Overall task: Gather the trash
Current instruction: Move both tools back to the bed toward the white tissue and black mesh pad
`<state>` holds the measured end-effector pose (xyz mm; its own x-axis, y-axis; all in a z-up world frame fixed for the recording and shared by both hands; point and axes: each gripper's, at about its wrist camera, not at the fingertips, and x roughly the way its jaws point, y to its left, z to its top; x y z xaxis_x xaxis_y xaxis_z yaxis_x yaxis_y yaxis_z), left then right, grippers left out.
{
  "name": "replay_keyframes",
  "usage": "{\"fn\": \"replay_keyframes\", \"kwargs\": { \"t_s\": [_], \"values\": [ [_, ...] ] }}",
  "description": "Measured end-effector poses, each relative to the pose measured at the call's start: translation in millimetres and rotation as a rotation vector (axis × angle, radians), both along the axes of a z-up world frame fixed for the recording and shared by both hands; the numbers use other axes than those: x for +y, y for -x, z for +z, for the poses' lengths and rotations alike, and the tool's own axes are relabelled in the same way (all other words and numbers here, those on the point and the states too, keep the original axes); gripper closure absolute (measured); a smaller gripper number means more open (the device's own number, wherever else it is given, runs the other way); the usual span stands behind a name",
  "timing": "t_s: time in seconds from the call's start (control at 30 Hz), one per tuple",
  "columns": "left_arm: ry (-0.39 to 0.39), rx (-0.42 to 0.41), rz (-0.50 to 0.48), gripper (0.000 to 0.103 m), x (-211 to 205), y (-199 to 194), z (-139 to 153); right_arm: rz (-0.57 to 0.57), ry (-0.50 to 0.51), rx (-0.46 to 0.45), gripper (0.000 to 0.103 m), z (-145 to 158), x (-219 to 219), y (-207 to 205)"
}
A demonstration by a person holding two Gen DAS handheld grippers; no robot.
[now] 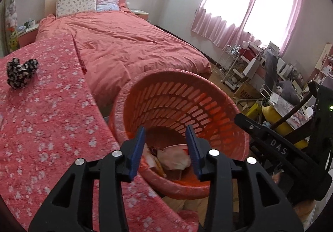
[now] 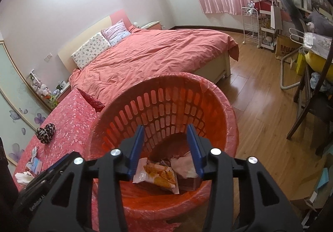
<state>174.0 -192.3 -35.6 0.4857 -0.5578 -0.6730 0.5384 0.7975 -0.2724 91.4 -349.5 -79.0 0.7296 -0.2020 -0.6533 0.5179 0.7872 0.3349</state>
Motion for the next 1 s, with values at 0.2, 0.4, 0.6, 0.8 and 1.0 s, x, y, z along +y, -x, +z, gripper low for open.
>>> {"fn": "replay_keyframes", "kwargs": {
  "t_s": [0.2, 0.4, 0.6, 0.8, 1.0],
  "values": [
    [-0.049, -0.041, 0.047, 0.058, 32, 3, 6, 0.002, 0.029, 0.001, 0.051, 8, 11, 6],
    [-0.103, -0.065, 0.128, 0.058, 74, 6, 10, 0.048, 0.054, 0.0, 0.05, 19, 39, 6],
    [-0.122, -0.095, 0.244, 0.058, 133, 10, 21, 0.13, 0.082, 0.003, 0.05, 29, 77, -1],
    [-0.129, -0.124, 0.367, 0.053, 193, 17, 30, 0.245, 0.105, 0.009, 0.05, 35, 131, -13],
    [-0.149, -0.134, 0.479, 0.053, 249, 22, 30, 0.399, 0.121, 0.015, 0.05, 35, 200, -25]
  ]
}}
